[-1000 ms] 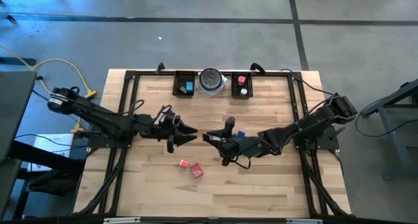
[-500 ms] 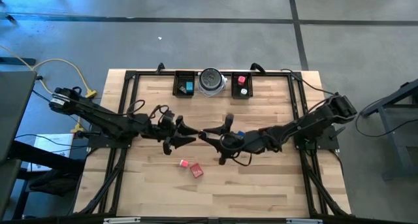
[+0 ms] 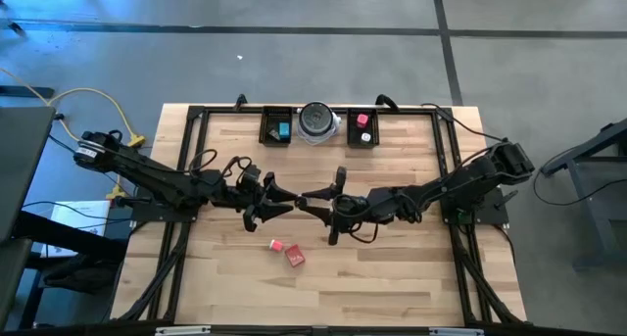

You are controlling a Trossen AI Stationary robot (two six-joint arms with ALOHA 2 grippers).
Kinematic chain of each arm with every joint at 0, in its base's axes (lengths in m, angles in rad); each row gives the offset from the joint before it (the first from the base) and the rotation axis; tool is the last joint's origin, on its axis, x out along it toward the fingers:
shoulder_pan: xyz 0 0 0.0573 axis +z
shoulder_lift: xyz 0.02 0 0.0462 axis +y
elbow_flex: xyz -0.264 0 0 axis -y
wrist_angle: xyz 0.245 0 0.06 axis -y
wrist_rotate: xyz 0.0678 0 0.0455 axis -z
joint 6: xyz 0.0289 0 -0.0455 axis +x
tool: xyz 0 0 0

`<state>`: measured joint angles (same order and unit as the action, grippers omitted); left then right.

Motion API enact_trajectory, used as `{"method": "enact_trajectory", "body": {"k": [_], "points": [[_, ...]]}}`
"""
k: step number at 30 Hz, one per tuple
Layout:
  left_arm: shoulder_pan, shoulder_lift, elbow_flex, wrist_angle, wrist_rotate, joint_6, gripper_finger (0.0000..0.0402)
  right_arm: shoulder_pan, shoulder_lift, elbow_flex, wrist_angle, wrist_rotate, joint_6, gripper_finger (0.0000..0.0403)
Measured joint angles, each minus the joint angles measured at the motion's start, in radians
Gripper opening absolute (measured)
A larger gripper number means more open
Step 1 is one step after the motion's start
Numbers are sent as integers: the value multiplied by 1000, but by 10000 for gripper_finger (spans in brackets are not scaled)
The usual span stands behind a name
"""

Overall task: Pick & Place Office items
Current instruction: Put the white charger adapter into the right black basket

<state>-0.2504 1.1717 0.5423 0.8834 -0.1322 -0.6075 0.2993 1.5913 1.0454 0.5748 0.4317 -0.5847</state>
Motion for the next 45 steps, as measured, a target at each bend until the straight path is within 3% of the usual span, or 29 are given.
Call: {"method": "enact_trajectory", "body": {"k": [8, 25, 34, 45], "points": [[7, 0, 0, 10, 2, -19, 192, -8, 0, 0, 24, -58, 5, 111], [73, 65, -1, 102, 118, -98, 192, -34, 51, 1, 82, -103, 12, 111], [73, 66, -1, 111, 118, -100, 157, -37, 51, 1, 87, -124, 4, 111], [73, 66, -1, 112, 112, -84, 157, -37, 51, 1, 88, -122, 8, 119]]}}
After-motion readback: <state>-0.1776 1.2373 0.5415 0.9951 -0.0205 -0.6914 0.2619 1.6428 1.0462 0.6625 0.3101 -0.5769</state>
